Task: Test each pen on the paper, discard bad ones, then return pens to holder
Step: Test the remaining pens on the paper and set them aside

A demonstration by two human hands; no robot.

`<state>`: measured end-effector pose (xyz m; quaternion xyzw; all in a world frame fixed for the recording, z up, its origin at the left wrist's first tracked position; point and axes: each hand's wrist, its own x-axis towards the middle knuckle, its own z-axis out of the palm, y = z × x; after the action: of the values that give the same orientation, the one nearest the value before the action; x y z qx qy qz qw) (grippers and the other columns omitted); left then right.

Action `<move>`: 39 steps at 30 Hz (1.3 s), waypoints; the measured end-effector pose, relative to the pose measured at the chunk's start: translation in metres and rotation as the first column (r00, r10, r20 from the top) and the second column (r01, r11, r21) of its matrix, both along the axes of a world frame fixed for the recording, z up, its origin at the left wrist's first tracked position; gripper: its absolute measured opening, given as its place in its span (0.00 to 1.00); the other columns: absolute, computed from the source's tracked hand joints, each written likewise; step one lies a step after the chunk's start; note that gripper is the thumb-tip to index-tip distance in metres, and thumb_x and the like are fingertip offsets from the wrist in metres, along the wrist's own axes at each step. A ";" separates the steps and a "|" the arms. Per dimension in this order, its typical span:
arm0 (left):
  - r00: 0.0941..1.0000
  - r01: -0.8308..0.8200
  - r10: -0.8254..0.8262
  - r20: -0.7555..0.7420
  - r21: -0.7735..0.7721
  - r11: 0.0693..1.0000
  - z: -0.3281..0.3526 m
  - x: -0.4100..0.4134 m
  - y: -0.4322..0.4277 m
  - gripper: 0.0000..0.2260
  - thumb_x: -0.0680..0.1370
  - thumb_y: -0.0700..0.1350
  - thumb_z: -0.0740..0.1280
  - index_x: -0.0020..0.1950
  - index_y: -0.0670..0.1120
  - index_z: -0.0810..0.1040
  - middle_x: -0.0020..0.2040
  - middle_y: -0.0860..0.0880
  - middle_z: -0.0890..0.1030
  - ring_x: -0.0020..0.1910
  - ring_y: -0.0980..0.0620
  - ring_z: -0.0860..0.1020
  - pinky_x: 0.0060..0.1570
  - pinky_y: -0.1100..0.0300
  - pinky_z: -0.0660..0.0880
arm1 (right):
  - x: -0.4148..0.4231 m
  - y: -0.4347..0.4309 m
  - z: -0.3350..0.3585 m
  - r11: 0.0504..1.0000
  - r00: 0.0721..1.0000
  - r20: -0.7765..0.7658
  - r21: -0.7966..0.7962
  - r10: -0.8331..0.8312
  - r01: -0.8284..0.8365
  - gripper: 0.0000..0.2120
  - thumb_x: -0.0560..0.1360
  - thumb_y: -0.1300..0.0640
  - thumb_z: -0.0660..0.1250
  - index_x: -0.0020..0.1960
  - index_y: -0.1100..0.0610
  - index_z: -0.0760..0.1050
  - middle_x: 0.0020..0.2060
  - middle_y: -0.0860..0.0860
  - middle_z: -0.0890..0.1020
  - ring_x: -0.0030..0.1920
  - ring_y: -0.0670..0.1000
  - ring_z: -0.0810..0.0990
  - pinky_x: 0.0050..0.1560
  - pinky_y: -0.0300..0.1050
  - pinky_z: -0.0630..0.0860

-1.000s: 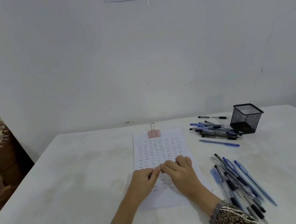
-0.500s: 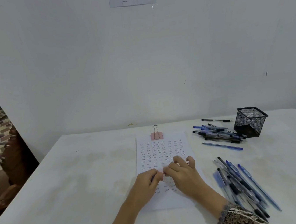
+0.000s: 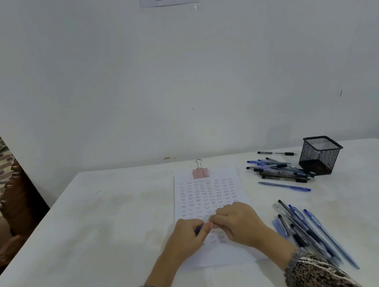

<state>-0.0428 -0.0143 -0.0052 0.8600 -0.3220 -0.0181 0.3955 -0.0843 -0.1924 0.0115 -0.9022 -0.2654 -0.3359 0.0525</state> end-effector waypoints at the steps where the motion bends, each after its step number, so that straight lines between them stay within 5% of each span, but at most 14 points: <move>1: 1.000 -0.005 0.005 -0.009 0.001 1.000 0.001 -0.001 -0.001 0.22 0.78 0.51 0.63 0.26 0.50 0.60 0.23 0.54 0.61 0.23 0.55 0.62 0.28 0.66 0.59 | 0.000 -0.001 0.000 1.000 1.000 -0.007 -0.009 0.005 -0.005 0.10 0.72 0.54 0.61 0.37 0.49 0.79 0.26 0.43 0.75 0.25 0.45 0.71 0.27 0.35 0.60; 7: 0.997 -0.057 0.056 -0.057 -0.012 0.998 0.008 -0.003 -0.003 0.24 0.74 0.58 0.64 0.27 0.48 0.58 0.23 0.54 0.58 0.23 0.56 0.58 0.26 0.66 0.57 | 0.003 -0.007 0.007 0.998 0.996 -0.084 -0.060 -0.033 0.028 0.11 0.73 0.53 0.59 0.37 0.48 0.79 0.27 0.42 0.76 0.25 0.44 0.73 0.25 0.36 0.66; 10: 0.991 -0.060 0.048 -0.125 -0.096 0.994 0.011 -0.006 -0.003 0.19 0.77 0.54 0.61 0.30 0.48 0.62 0.25 0.54 0.60 0.24 0.57 0.58 0.27 0.64 0.57 | 0.012 -0.018 0.009 0.996 0.995 -0.075 -0.068 -0.071 0.066 0.13 0.74 0.51 0.57 0.39 0.49 0.79 0.29 0.42 0.78 0.28 0.44 0.75 0.30 0.38 0.74; 13: 0.980 -0.035 0.001 -0.199 -0.168 0.985 0.009 -0.009 0.004 0.12 0.81 0.44 0.55 0.37 0.48 0.70 0.28 0.51 0.65 0.26 0.56 0.61 0.28 0.63 0.60 | 0.010 -0.023 0.014 0.920 0.985 -0.073 0.351 -0.156 0.171 0.12 0.75 0.52 0.58 0.44 0.55 0.79 0.39 0.46 0.78 0.40 0.44 0.74 0.46 0.38 0.75; 14: 0.982 -0.025 -0.006 -0.188 -0.159 0.987 0.007 -0.009 0.005 0.11 0.80 0.44 0.56 0.39 0.49 0.71 0.29 0.52 0.66 0.27 0.57 0.63 0.29 0.65 0.62 | 0.004 -0.019 0.017 0.781 0.981 -0.125 0.594 -0.145 0.191 0.12 0.76 0.51 0.60 0.46 0.55 0.80 0.43 0.46 0.77 0.43 0.42 0.72 0.50 0.32 0.71; 16: 0.988 -0.001 -0.021 -0.150 -0.147 0.989 0.003 -0.009 0.006 0.06 0.79 0.45 0.60 0.42 0.52 0.73 0.31 0.55 0.69 0.29 0.59 0.65 0.33 0.69 0.65 | -0.007 -0.001 0.021 0.308 0.974 -0.219 0.932 0.058 0.191 0.07 0.77 0.56 0.62 0.48 0.54 0.78 0.42 0.47 0.77 0.40 0.39 0.72 0.45 0.29 0.70; 17: 0.988 0.000 -0.024 -0.151 -0.156 0.988 0.001 -0.009 0.005 0.05 0.78 0.45 0.62 0.43 0.53 0.73 0.32 0.55 0.70 0.30 0.60 0.66 0.34 0.70 0.66 | -0.010 0.009 0.021 0.091 0.960 -0.212 0.976 0.185 0.198 0.06 0.78 0.60 0.60 0.48 0.55 0.77 0.40 0.49 0.77 0.35 0.40 0.73 0.39 0.31 0.71; 19: 0.989 -0.013 -0.013 -0.148 -0.177 0.984 -0.002 -0.007 0.004 0.06 0.77 0.44 0.64 0.43 0.55 0.74 0.34 0.56 0.73 0.32 0.61 0.69 0.36 0.70 0.67 | -0.014 0.024 0.016 -0.101 0.938 -0.196 0.967 0.286 0.233 0.06 0.78 0.65 0.59 0.46 0.60 0.73 0.36 0.53 0.78 0.29 0.44 0.74 0.32 0.35 0.73; 26: 0.992 -0.051 0.028 -0.123 -0.186 0.981 -0.006 -0.005 0.002 0.03 0.75 0.43 0.68 0.47 0.50 0.78 0.42 0.52 0.79 0.40 0.58 0.75 0.41 0.71 0.69 | -0.018 0.036 0.001 -0.146 0.944 -0.245 0.949 0.219 0.280 0.06 0.78 0.63 0.61 0.43 0.60 0.73 0.36 0.52 0.82 0.31 0.49 0.77 0.37 0.42 0.77; 34: 0.984 -0.091 0.052 -0.170 -0.229 0.969 -0.002 -0.007 0.002 0.09 0.74 0.43 0.69 0.41 0.58 0.76 0.41 0.47 0.81 0.37 0.60 0.74 0.40 0.68 0.70 | -0.021 0.034 -0.004 -0.184 0.951 -0.234 0.944 0.203 0.272 0.06 0.78 0.63 0.60 0.43 0.61 0.73 0.36 0.53 0.81 0.30 0.47 0.78 0.36 0.40 0.78; 39: 0.983 -0.096 0.058 -0.172 -0.225 0.970 -0.002 -0.007 0.002 0.05 0.73 0.42 0.70 0.44 0.52 0.78 0.40 0.54 0.80 0.37 0.64 0.74 0.40 0.74 0.69 | -0.020 0.033 -0.003 -0.193 0.951 -0.217 0.946 0.220 0.260 0.07 0.78 0.64 0.60 0.42 0.61 0.72 0.37 0.53 0.81 0.30 0.48 0.78 0.36 0.40 0.78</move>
<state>-0.0494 -0.0126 -0.0077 0.8152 -0.2545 -0.0356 0.5190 -0.1043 -0.1595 0.0082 -0.5719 0.1187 -0.2724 0.7646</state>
